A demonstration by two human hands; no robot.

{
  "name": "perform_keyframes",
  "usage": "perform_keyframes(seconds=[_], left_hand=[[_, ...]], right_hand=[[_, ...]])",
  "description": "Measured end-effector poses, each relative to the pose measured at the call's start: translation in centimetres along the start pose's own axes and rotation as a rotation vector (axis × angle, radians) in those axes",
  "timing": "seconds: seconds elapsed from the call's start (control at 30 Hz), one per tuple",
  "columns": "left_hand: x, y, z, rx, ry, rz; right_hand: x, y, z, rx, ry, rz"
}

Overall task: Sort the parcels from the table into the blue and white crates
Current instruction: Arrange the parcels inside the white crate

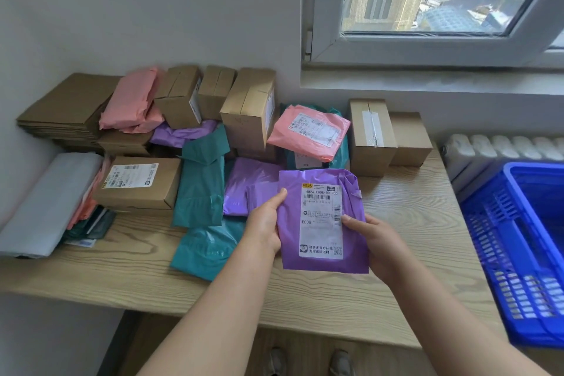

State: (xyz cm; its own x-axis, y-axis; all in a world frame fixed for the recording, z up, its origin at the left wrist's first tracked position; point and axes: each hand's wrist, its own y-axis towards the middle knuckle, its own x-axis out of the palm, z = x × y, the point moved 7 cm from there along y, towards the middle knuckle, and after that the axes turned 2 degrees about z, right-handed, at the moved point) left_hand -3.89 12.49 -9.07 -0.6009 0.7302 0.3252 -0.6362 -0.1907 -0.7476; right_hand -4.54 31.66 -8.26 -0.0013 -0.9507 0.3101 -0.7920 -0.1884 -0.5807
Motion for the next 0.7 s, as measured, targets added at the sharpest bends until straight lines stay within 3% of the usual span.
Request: perform_keyframes(seconds=[0.23,0.33,0.5,0.63,0.7], left_hand=[[1.1,0.6,-0.2,0.019,0.006,-0.030],[1.5,1.3,-0.7,0.067,0.123,-0.015],[2.1,2.4,-3.8,0.181,0.660,0.044],[4.2,3.3,-7.3,0.259,1.136,-0.064],[5.4,3.5,-9.3,0.348,1.462,-0.166]], right_hand=[[-0.9,0.8,-0.3,0.000,0.012,0.016],[-2.2,1.4,-0.2,-0.011,-0.021,0.070],[-7.8,2.6,1.3,0.013,-0.139,0.248],[-12.4,3.9,2.9,0.058,-0.281,0.396],[-13.9,4.7,3.5,0.070,-0.477,0.419]])
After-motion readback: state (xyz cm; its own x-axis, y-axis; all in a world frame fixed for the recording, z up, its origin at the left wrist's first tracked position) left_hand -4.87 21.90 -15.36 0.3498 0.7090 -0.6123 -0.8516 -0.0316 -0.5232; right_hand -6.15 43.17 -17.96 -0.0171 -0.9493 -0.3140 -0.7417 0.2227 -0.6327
